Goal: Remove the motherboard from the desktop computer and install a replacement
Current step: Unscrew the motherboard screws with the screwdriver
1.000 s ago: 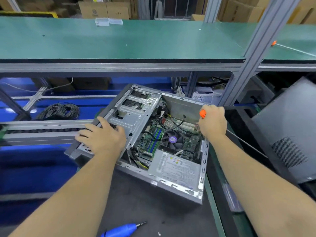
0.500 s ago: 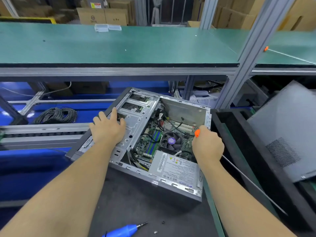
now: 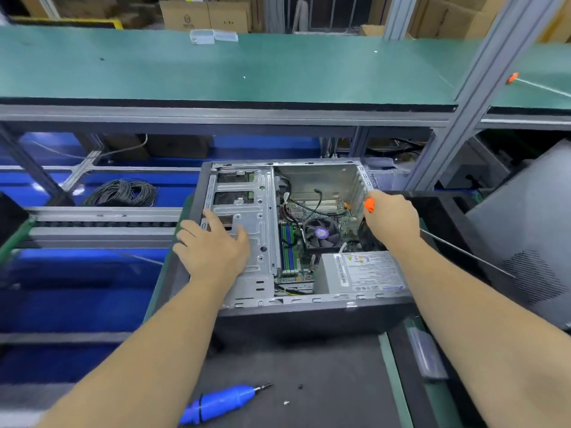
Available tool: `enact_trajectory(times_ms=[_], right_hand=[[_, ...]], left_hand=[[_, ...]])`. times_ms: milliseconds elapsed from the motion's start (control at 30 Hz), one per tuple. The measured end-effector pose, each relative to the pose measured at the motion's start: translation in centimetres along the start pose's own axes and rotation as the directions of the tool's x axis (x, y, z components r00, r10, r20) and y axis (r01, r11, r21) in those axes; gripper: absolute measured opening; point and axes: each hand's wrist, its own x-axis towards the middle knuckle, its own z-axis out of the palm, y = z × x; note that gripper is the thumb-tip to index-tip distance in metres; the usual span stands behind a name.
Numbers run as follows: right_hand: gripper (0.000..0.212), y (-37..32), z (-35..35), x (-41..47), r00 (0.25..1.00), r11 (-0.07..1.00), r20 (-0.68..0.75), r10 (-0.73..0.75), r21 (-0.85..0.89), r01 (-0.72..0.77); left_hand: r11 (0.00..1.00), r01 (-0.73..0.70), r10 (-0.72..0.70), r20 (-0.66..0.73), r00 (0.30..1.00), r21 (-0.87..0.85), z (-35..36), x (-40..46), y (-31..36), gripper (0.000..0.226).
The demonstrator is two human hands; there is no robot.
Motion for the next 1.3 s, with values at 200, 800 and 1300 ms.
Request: enact_trajectory(times_ms=[200,800,1300], right_hand=[[0.013,-0.3,-0.2,-4.6,0.996,0.983,0.036,0.080,-0.169,-0.073],[0.017,1.8,0.6,-0.9,0.998,0.998,-0.045,-0.034,-0.048,0.032],[0.035,-4.1,-0.9,-9.7,0.960,0.963,-0.104,0.259,-0.045,-0.265]], left_hand=[[0.982,-0.174,0.179,0.084,0.980,-0.069,-0.9,5.8,0.4,0.066],[0.997,0.012,-0.005,0.076,0.997,-0.081,0.0,0.6,0.0,0.074],[0.871,-0.491,0.488,0.061,0.871,0.034,0.4,7.5,2.9,0.067]])
